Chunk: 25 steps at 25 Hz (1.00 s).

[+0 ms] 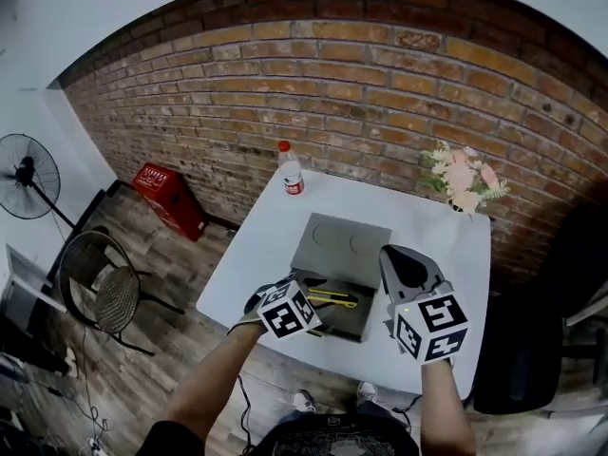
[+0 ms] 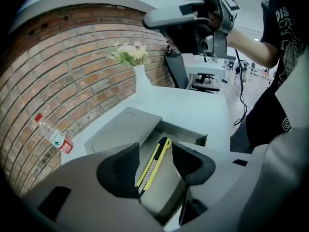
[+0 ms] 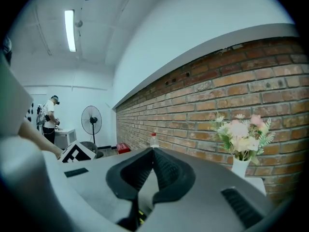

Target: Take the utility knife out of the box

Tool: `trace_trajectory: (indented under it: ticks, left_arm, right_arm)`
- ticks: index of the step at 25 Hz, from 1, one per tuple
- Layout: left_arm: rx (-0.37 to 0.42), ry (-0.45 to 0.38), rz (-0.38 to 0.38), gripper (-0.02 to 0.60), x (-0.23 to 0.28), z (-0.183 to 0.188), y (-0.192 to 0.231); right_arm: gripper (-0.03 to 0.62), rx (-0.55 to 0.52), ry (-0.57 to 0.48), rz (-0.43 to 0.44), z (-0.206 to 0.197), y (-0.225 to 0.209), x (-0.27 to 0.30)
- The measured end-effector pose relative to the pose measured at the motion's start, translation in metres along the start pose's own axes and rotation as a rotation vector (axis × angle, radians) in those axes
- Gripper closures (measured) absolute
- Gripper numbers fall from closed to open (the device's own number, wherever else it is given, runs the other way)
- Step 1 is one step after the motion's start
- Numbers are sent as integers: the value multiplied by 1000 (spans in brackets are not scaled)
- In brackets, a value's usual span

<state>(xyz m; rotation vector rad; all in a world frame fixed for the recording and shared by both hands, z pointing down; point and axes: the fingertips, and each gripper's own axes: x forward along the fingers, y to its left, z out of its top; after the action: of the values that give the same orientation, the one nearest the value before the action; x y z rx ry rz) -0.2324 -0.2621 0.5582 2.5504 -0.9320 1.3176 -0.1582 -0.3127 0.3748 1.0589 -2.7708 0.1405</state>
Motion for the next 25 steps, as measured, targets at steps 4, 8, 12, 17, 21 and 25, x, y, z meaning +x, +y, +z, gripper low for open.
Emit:
trace_trajectory:
  ticks: [4,8,12,17,21,25]
  left_arm:
    - [110,69,-77,354,19,-14,-7]
    - [206,136,-142,354,38,-26,-9]
    - [258,192,-179,356,55,-39,-7]
    - [287,222,-218,368,66,-47,-9]
    - [302,255,-231,376,76,-53,-8]
    - [299,278,-262,399,82,-55,-7]
  right_arm:
    - [576,1,15,-52,-7,4,-8]
    - [576,0,35,-107,-14,4,-19]
    - [576,-3,54,-153,-20,2,-26]
    - [576,-2,65,-200,-24,-2,-32]
    - [576,-1,72,-214,-28,-6,-31]
    - [576,5,74,-227,-30,-10,-29]
